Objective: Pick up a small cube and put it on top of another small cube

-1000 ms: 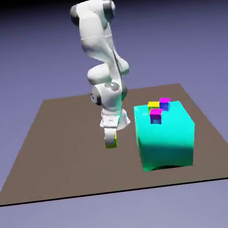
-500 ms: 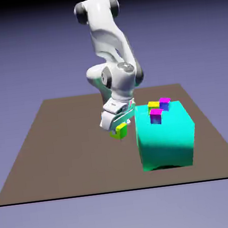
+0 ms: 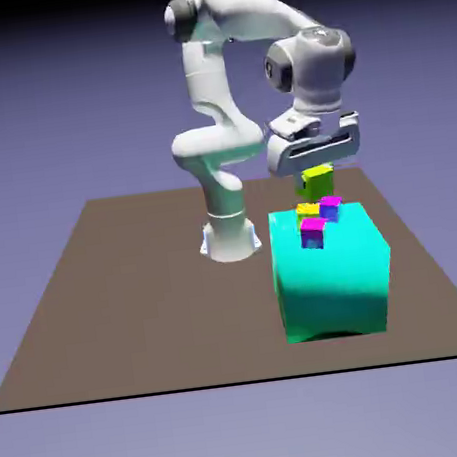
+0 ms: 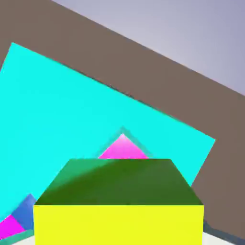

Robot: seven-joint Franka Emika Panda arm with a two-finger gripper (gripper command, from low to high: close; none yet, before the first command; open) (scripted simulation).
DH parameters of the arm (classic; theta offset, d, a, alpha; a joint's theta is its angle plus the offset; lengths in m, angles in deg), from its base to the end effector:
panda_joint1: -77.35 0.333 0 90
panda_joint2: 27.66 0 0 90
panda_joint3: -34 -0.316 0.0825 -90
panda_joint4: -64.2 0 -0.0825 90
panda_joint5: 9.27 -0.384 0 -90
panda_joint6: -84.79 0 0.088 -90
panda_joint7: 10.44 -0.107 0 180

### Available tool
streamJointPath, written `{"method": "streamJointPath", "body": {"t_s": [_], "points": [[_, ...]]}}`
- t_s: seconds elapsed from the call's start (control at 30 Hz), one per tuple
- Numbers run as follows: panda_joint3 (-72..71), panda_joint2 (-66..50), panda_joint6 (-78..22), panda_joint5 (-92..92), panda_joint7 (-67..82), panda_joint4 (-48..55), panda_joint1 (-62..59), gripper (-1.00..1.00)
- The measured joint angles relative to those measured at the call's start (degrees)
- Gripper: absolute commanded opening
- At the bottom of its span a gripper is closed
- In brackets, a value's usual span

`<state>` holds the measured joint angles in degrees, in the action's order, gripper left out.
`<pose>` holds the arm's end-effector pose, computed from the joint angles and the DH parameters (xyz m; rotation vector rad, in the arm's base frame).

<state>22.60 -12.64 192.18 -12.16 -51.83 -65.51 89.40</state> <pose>0.4151 0.1877 0.4543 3.0188 -0.5204 -0.1677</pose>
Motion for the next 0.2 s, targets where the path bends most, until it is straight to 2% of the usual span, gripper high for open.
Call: {"method": "streamJointPath", "body": {"t_s": [0.1,0.13,0.2], "points": [[-0.29,-1.63,7.47,0.05,-0.14,-5.85,0.08,-1.0],[-0.32,-1.76,8.08,0.06,-0.15,-6.33,0.09,1.0],[-0.32,-1.76,8.09,0.25,-0.24,-6.33,0.09,1.0]]}}
